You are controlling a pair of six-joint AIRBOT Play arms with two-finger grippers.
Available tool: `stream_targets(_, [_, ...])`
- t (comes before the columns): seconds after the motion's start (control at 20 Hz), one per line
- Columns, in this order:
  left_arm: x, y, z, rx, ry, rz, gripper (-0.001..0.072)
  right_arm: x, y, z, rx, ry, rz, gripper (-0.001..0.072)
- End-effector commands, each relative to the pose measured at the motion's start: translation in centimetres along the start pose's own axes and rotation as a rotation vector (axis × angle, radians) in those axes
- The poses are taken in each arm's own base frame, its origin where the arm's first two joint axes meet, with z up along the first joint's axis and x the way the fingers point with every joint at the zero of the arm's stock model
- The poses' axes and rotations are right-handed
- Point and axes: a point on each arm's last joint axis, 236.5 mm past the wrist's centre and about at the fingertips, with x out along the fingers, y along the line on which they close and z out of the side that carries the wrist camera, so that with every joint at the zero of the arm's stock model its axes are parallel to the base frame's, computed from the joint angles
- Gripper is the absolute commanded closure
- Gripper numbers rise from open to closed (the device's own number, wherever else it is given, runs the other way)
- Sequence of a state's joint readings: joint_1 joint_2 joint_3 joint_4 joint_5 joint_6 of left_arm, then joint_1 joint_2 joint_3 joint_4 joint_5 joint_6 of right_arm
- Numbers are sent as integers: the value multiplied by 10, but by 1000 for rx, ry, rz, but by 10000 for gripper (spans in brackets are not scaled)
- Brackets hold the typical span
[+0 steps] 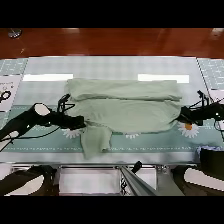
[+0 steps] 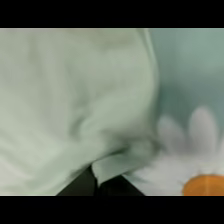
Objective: Fold the shirts.
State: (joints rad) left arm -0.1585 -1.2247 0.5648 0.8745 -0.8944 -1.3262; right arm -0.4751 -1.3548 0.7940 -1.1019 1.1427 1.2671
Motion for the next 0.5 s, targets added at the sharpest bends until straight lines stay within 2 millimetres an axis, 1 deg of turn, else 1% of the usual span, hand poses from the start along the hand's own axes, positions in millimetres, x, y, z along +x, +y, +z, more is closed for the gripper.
stream_targets(0.0, [-41, -23, 42, 46, -106, -61, 682, -35, 36, 41, -49, -140, 58, 697])
stream_targets(0.1, [-92, -32, 95, 98, -276, -67, 681, -74, 66, 84, -72, -310, 126, 696])
stream_targets(0.15, [-118, -36, 119, 120, -352, -65, 681, -89, 79, 102, -67, -381, 163, 696])
stream_targets(0.2, [-138, -38, 140, 133, -416, -59, 681, -100, 88, 118, -69, -448, 180, 697])
stream_targets(0.25, [-155, -40, 159, 140, -472, -54, 681, -105, 94, 130, -86, -491, 172, 697])
stream_targets(0.3, [-163, -42, 173, 147, -500, -52, 680, -105, 102, 140, -107, -521, 163, 697])
stream_targets(0.35, [-164, -44, 183, 151, -503, -54, 680, -101, 110, 148, -128, -536, 156, 697])
stream_targets(0.45, [-152, -44, 202, 150, -476, -60, 680, -86, 121, 163, -169, -543, 128, 697])
